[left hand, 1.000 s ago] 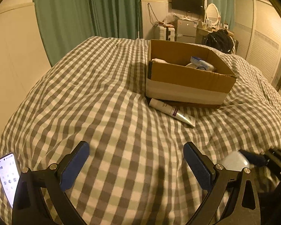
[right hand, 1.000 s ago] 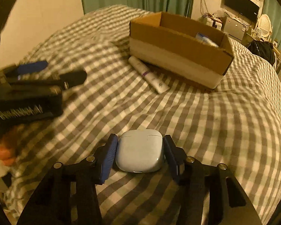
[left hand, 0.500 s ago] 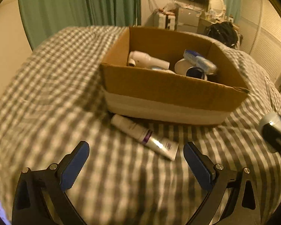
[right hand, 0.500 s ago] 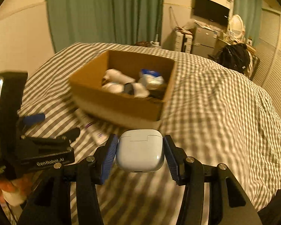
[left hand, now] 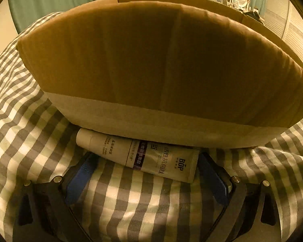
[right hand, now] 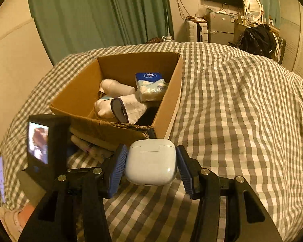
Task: Organize objects
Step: 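Grasp the white cream tube with the left gripper while the right gripper holds the case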
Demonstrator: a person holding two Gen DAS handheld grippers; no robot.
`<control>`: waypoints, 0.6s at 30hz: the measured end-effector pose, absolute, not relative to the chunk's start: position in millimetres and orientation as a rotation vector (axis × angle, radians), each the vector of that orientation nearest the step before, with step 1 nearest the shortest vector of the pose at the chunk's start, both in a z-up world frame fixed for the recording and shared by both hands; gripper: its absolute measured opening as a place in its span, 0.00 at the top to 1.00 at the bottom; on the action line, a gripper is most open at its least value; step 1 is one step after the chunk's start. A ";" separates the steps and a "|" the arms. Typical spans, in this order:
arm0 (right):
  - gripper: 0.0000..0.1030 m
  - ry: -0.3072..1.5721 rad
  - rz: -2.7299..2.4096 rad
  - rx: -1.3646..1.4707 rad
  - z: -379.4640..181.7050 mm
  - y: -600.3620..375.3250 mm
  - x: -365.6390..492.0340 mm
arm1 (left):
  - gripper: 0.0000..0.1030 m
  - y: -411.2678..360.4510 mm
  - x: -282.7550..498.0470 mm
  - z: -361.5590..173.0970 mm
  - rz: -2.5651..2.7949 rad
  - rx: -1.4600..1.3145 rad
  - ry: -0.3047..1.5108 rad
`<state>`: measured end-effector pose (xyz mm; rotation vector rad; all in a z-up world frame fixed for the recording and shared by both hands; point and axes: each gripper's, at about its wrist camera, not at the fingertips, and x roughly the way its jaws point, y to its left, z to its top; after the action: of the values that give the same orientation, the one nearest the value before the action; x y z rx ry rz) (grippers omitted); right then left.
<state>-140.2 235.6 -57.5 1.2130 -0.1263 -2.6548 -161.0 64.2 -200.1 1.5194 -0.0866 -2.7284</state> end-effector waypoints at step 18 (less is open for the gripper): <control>0.51 -0.126 -2.713 1.187 -49.7 235.3 -103.4 | 0.93 35.0 -106.4 -177.5 -2.802 1.701 0.129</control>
<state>-103.4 235.3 -49.7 1.1870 -0.1256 -2.7126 -106.4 35.0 -177.5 1.7010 0.1291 -2.8016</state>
